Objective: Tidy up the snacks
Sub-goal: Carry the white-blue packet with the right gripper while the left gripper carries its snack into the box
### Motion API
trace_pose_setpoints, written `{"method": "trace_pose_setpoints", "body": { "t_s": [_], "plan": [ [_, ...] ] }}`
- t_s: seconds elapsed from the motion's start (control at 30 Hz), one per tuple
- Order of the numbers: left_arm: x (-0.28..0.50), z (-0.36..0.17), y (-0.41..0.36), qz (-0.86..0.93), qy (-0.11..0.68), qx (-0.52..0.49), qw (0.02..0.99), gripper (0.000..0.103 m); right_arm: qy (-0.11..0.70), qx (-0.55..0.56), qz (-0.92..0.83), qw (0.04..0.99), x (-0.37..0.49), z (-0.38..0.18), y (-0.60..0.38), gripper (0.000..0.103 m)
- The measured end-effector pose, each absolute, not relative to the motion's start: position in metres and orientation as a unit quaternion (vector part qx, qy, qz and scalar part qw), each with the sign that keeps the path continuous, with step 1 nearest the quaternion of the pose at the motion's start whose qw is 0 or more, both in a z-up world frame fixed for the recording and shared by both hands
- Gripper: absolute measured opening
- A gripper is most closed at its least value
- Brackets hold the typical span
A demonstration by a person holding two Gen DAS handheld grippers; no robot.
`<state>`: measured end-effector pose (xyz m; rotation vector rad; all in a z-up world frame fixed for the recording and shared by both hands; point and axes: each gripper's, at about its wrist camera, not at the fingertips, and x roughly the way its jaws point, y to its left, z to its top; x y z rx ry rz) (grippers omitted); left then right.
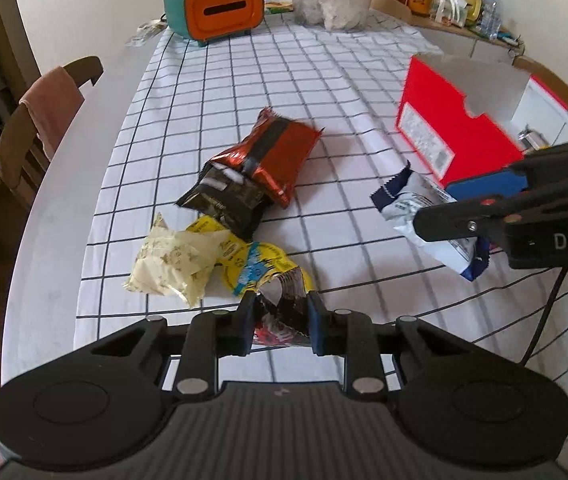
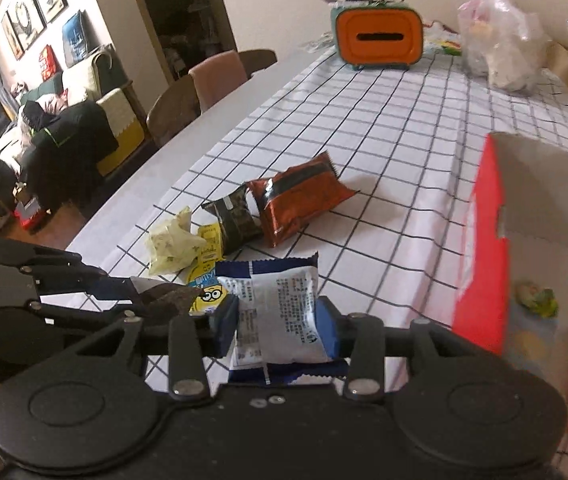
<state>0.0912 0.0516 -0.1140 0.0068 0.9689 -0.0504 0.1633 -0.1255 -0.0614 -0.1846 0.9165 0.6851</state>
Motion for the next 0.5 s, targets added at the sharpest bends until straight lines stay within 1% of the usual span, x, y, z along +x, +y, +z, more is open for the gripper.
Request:
{"method": "trace_pose_setpoints", "body": {
  "t_s": [0.5],
  "plan": [
    [0.103, -0.054, -0.012, -0.061, 0.423, 0.002, 0.904, 0.025, 0.400, -0.055, 0.285, 0.870, 0.157, -0.009, -0.204, 0.041]
  ]
}}
